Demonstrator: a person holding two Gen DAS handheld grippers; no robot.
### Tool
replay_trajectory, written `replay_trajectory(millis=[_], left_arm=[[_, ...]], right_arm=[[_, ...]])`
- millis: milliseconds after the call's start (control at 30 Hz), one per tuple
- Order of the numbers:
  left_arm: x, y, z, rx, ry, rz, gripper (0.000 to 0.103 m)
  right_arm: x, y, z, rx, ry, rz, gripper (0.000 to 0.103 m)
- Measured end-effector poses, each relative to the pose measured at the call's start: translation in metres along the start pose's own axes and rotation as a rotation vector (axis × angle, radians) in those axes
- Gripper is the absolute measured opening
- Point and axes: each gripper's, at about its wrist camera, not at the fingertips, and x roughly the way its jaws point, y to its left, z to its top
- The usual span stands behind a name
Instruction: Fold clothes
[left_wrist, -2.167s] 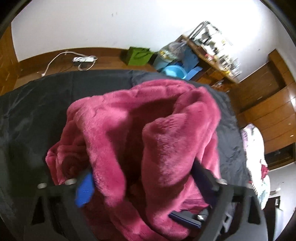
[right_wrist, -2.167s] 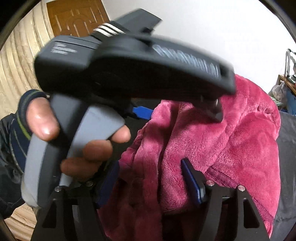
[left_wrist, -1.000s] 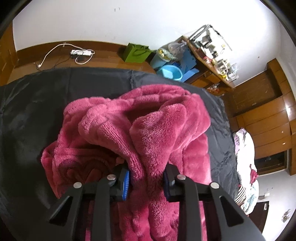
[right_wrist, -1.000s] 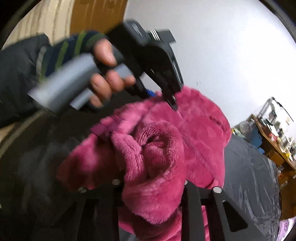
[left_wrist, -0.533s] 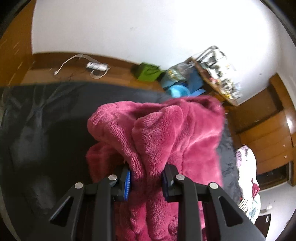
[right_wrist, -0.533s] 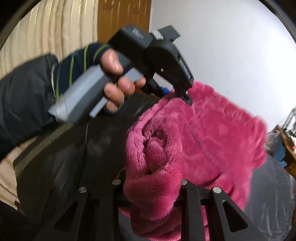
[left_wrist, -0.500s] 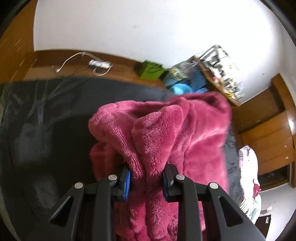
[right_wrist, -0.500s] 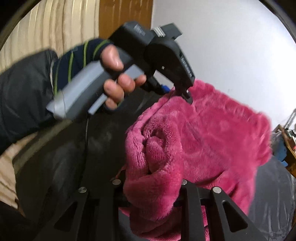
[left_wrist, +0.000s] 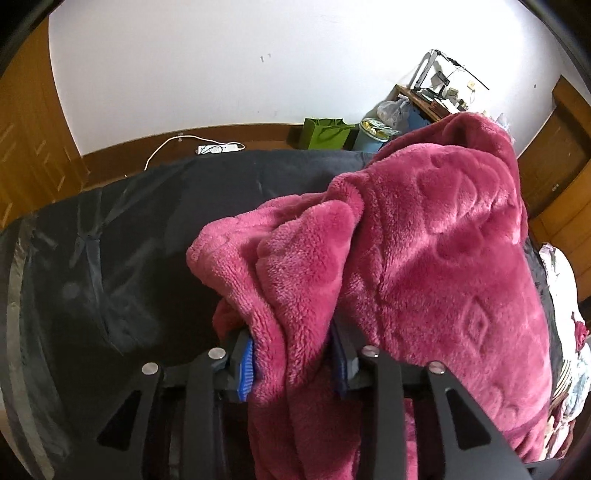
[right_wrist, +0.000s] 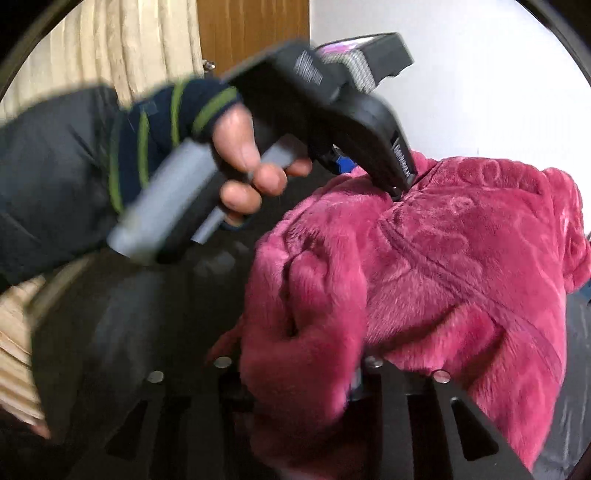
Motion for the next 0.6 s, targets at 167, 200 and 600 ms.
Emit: replay_trajectory(millis=[167,200,600], left_arm=[[-0.003,-0.003,0.000,0.017,-0.006,0.012,0.043],[-0.003,-0.004,0.000,0.020,-0.008,0.013,0.043],[-0.028,-0.018,0.003,0.076,-0.001,0.070,0.046]], right_arm=[[-0.067,-0.010,-0.003,0.061,-0.139,0.019,0.066],[-0.075,-0.014,-0.002,0.076,-0.157,-0.001,0.066],[0.042,-0.019,0.019,-0.103,-0.040,-0.188,0.066]])
